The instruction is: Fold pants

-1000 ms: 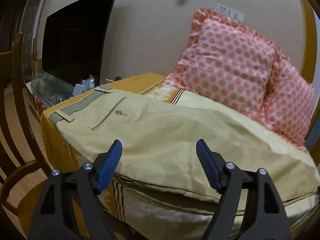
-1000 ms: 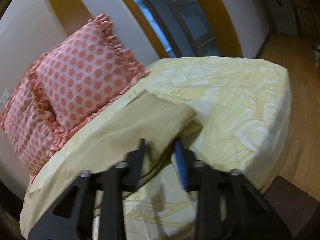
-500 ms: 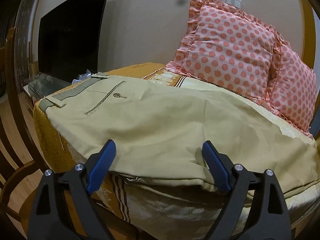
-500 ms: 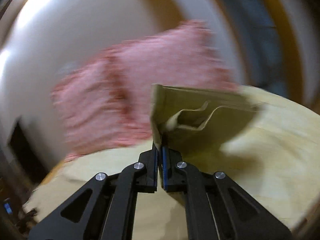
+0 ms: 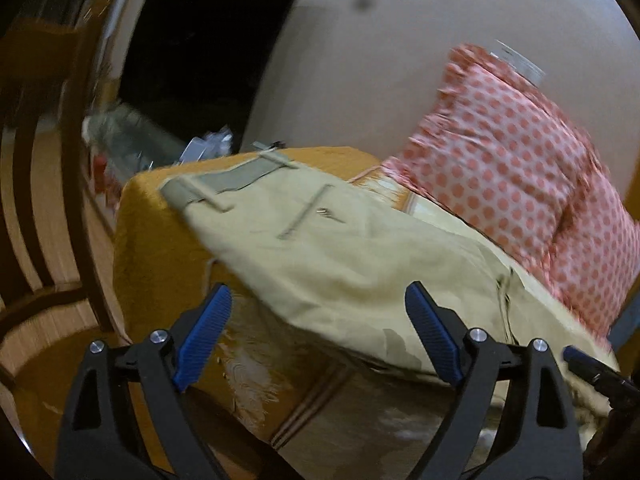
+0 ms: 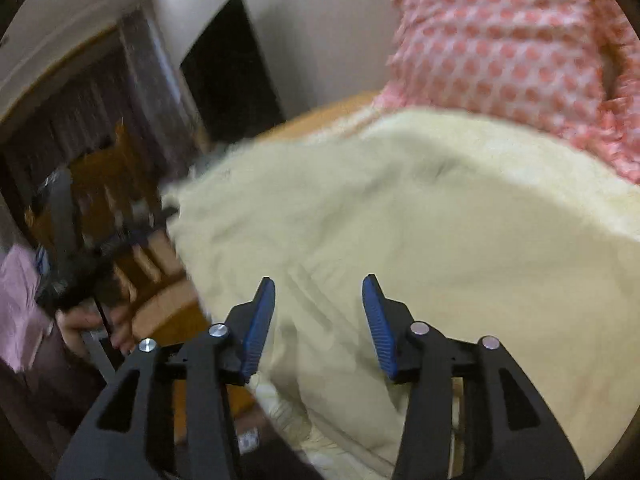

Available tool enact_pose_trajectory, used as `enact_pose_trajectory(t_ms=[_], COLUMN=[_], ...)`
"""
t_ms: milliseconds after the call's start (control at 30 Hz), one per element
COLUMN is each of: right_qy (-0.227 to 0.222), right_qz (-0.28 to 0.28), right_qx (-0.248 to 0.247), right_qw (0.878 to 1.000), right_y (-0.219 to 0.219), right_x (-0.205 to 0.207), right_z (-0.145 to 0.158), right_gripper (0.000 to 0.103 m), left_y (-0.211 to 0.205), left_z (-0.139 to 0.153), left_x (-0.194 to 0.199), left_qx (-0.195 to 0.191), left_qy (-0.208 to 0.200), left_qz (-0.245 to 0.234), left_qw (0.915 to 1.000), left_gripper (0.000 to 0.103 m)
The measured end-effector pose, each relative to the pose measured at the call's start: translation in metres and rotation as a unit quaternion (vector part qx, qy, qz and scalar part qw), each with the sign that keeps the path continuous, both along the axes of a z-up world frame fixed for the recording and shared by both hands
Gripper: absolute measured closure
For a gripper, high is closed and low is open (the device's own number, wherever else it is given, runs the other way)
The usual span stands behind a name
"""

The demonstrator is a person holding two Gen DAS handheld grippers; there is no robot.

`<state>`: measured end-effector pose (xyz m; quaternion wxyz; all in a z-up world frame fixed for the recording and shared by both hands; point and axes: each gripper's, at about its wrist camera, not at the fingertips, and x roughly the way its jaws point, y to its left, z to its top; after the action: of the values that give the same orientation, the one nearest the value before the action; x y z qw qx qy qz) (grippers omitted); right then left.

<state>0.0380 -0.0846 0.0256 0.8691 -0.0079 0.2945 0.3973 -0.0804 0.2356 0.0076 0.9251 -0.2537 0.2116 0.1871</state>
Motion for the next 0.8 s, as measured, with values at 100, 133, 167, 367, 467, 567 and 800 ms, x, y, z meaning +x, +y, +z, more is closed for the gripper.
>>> enact_pose_trajectory(t_ms=[100, 133, 167, 367, 467, 567, 800], right_qy=[0.004, 0.026, 0.019, 0.021, 0.026, 0.022, 0.029], right_qz=[-0.062, -0.057, -0.056, -0.029, -0.022, -0.018, -0.025], right_qx=[-0.084, -0.103, -0.102, -0.096, -0.086, -0.088, -0.067], right_qw=[0.995, 0.993, 0.993, 0.995, 0.996, 0.996, 0.997], right_y=[0.007, 0.01, 0.011, 0.013, 0.016, 0.021, 0.015], right_x=[0.016, 0.021, 0.019, 0.021, 0.025, 0.014, 0.013], right_z=[-0.014, -0.024, -0.026, -0.028, -0.027, -0.03, -0.029], right_gripper=[0.056, 0.054, 0.055, 0.04, 0.034, 0.029, 0.028], left_y=[0.016, 0.021, 0.024, 0.033, 0.03, 0.023, 0.017], left_z=[-0.007, -0.01, -0.011, -0.01, -0.004, 0.007, 0.01], left_x=[0.004, 0.007, 0.008, 0.016, 0.018, 0.021, 0.041], left_qx=[-0.039, -0.051, -0.059, -0.083, -0.088, -0.079, -0.06], left_qy=[0.0, 0.001, 0.002, 0.007, 0.014, 0.013, 0.053], left_qz=[0.011, 0.016, 0.016, 0.031, 0.035, 0.026, 0.039], left_qw=[0.9992, 0.9986, 0.9981, 0.996, 0.9954, 0.9964, 0.996], left_gripper=[0.018, 0.02, 0.021, 0.022, 0.022, 0.022, 0.017])
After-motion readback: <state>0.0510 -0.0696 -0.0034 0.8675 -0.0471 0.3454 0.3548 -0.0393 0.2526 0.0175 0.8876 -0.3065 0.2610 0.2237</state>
